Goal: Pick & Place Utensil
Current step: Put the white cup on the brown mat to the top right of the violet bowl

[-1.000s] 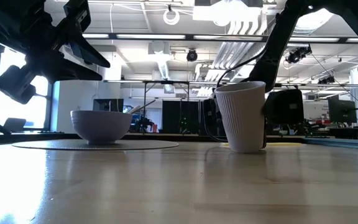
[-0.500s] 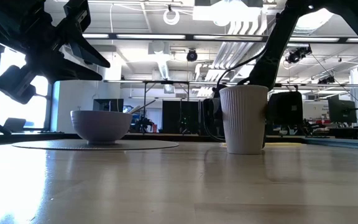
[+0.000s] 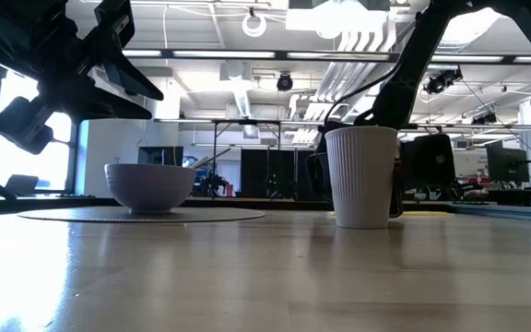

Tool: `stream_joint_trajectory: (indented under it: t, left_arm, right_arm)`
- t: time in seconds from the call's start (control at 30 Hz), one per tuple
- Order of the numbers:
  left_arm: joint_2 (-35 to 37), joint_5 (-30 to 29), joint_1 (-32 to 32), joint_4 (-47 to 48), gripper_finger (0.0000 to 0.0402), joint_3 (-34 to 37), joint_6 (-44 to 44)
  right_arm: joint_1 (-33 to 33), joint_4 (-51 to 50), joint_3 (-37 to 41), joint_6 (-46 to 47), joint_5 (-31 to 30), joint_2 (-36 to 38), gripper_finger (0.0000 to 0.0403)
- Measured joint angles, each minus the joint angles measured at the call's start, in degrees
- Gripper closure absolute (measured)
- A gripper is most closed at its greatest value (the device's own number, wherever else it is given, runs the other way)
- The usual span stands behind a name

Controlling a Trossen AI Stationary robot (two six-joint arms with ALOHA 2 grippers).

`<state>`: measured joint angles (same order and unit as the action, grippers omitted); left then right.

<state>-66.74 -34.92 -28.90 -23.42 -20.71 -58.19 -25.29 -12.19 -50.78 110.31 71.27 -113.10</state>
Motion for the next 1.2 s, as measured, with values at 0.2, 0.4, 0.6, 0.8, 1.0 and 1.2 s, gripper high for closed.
stream_joint_trajectory:
  t: [0.2, 0.4, 0.6, 0.8, 1.0, 1.2]
  left_arm:
    - [0.00, 0.00, 0.01, 0.00, 0.0296, -0.01, 0.00]
    - [0.00, 0.00, 0.00, -0.02, 0.0296, 0.00, 0.00]
    - [0.00, 0.00, 0.02, 0.00, 0.0296, -0.01, 0.01]
    - [0.00, 0.00, 0.01, -0.01, 0.0296, 0.00, 0.01]
    - [0.00, 0.00, 0.00, 0.00, 0.0296, 0.00, 0.02]
    - [0.00, 0.00, 0.01, -0.01, 0.0296, -0.01, 0.01]
  right_arm:
    - [-1.01, 0.06, -0.02, -1.27, -0.89, 0.11, 0.0003]
    - [-1.50, 0.10, -0.04, -2.85, -0.73, 0.22, 0.0003]
    - [-1.84, 0.10, -0.07, -3.73, -0.46, 0.26, 0.0003]
    - [-2.93, -0.21, -0.15, -7.56, -0.51, 0.31, 0.0003]
    - [-3.64, -3.49, -0.15, -8.82, -0.60, 0.33, 0.0003]
    - [-4.23, -3.97, -0.15, -10.05, -0.76, 0.35, 0.0003]
